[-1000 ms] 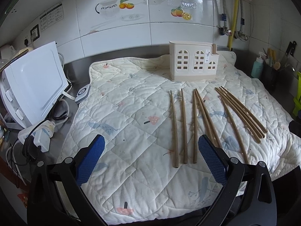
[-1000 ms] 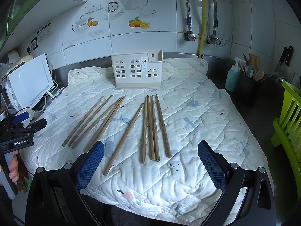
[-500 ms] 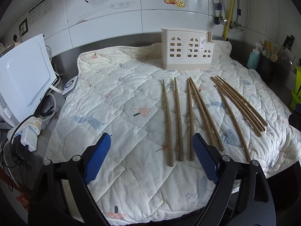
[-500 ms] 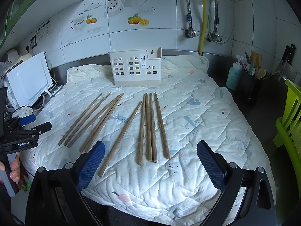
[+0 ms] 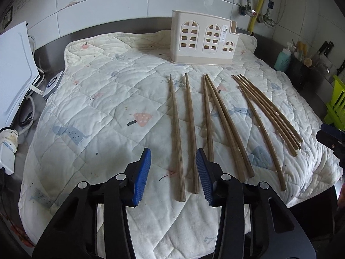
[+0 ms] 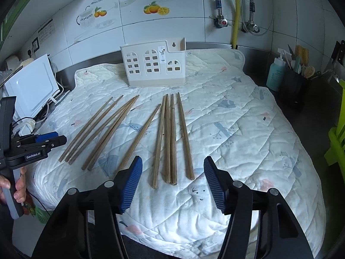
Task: Organize utensils
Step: 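Lower the left tool onto a single chopstick and close its fingers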
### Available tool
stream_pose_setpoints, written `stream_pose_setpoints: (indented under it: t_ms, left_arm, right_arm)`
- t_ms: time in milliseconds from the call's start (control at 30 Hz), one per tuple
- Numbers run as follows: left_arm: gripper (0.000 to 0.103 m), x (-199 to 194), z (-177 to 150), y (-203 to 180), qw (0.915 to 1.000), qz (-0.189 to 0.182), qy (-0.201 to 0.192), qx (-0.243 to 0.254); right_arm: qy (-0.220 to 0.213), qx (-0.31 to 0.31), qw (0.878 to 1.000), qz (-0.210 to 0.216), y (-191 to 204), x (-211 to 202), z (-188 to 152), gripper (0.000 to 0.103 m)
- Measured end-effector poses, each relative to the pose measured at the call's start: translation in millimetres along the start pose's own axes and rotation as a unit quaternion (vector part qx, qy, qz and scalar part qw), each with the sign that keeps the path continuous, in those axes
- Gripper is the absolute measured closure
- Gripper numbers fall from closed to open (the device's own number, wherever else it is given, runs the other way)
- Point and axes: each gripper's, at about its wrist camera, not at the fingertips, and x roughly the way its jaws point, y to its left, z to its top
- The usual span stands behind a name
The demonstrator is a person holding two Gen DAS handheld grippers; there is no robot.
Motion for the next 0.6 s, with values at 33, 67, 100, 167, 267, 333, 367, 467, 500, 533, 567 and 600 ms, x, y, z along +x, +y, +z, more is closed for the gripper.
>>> stream_pose_setpoints:
  t_ms: [33,67,100,167,267,333,367,467,500,533,567,600]
  left_arm:
    - [0.065,3,0,0,1.0000,-0.001,0.004,0.000]
    - [0.065,6,1,0,1.0000,-0.002,0.006,-0.001]
    - [0.065,9,1,-1,1.0000,-0.002,0.008,0.000]
    - [0.065,14,1,-2,0.9999,-0.003,0.014,0.001]
    - [0.069,20,2,-3,0.9998,-0.006,0.021,0.003]
    - [0.073,23,2,-4,0.9996,-0.007,0.025,0.007]
    - [0.075,24,2,-4,0.9996,-0.008,0.027,0.007]
    - [0.080,27,3,-4,0.9994,-0.009,0.033,0.012]
    - [0.080,28,4,-5,0.9993,-0.008,0.034,0.016]
    - [0.085,29,4,-4,0.9991,-0.006,0.037,0.018]
    - [0.087,31,5,-3,0.9990,-0.009,0.041,0.018]
    - [0.087,32,5,-2,0.9988,-0.010,0.044,0.017]
  right_arm:
    - [0.004,0.002,1.000,0.002,-1,3,-1,0.052]
    - [0.006,0.004,1.000,0.003,-3,6,-1,0.055]
    - [0.009,0.006,1.000,0.005,-4,8,-1,0.057]
    - [0.014,0.010,1.000,0.008,-6,13,-2,0.063]
    - [0.020,0.012,1.000,0.009,-9,19,-3,0.070]
    - [0.023,0.011,1.000,0.007,-10,22,-3,0.073]
    - [0.024,0.011,1.000,0.007,-11,23,-3,0.075]
    - [0.027,0.012,1.000,0.007,-14,27,-3,0.079]
    - [0.029,0.012,0.999,0.008,-15,28,-2,0.079]
    - [0.030,0.012,0.999,0.008,-16,29,-2,0.080]
    - [0.032,0.013,0.999,0.008,-17,30,-3,0.081]
    - [0.034,0.013,0.999,0.008,-17,31,-3,0.082]
